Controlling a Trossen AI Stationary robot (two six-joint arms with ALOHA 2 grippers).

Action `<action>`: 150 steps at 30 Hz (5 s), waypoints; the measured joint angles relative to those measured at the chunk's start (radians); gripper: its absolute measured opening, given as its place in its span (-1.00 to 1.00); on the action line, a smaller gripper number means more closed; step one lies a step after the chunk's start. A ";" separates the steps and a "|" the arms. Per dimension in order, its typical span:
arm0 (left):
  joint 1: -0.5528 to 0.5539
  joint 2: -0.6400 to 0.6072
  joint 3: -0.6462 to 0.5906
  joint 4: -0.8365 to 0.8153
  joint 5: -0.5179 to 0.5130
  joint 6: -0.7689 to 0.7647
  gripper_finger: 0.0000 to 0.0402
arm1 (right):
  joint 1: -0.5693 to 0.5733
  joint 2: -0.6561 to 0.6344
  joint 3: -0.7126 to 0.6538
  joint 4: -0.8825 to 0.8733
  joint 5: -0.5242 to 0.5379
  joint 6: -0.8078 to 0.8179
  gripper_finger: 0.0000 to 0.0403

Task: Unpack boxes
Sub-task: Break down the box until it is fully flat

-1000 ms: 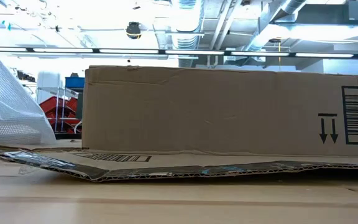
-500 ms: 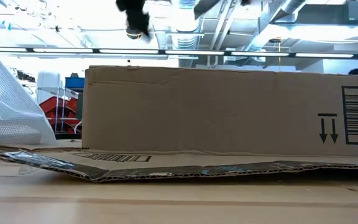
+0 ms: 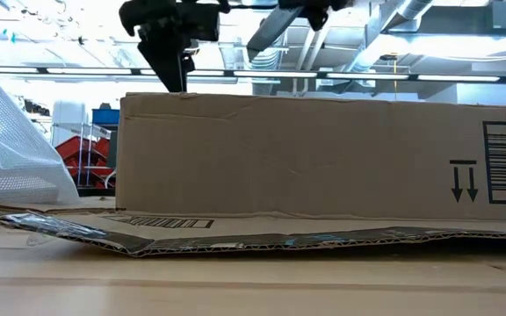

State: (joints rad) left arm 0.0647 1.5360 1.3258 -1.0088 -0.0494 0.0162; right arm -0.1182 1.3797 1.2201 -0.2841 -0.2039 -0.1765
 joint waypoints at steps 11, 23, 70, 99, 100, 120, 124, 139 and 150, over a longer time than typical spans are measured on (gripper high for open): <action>0.001 0.005 -0.103 0.111 0.063 -0.064 -0.22 | 0.012 0.026 0.000 0.006 -0.006 -0.005 -0.68; 0.020 0.006 -0.103 0.098 0.079 -0.066 0.11 | 0.013 0.021 0.000 0.012 -0.005 -0.033 -0.68; -0.021 0.006 -0.136 0.137 -0.024 -0.047 0.09 | -0.001 0.362 -0.085 0.497 -0.053 0.040 -0.68; -0.020 0.007 -0.136 0.131 -0.025 -0.040 0.09 | -0.019 0.371 -0.026 0.296 0.009 -0.043 -0.68; -0.020 0.012 -0.136 0.131 -0.025 -0.040 0.09 | -0.020 0.369 -0.014 0.269 0.010 -0.053 -0.68; -0.023 0.037 -0.137 0.107 -0.030 -0.016 0.09 | -0.035 0.201 0.046 -0.167 0.055 -0.051 -0.68; -0.023 0.037 -0.138 0.112 -0.030 -0.017 0.09 | -0.017 0.200 0.045 -0.141 0.059 -0.034 -0.68; -0.022 0.039 -0.139 0.125 -0.030 -0.021 0.09 | 0.001 0.266 0.040 0.036 0.050 0.062 -0.68; -0.023 0.039 -0.139 0.122 -0.030 -0.025 0.09 | -0.022 0.282 0.041 -0.013 0.049 0.044 -0.68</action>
State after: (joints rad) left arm 0.0414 1.5753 1.1870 -0.8864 -0.0796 -0.0085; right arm -0.1402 1.6613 1.2615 -0.2967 -0.1553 -0.1320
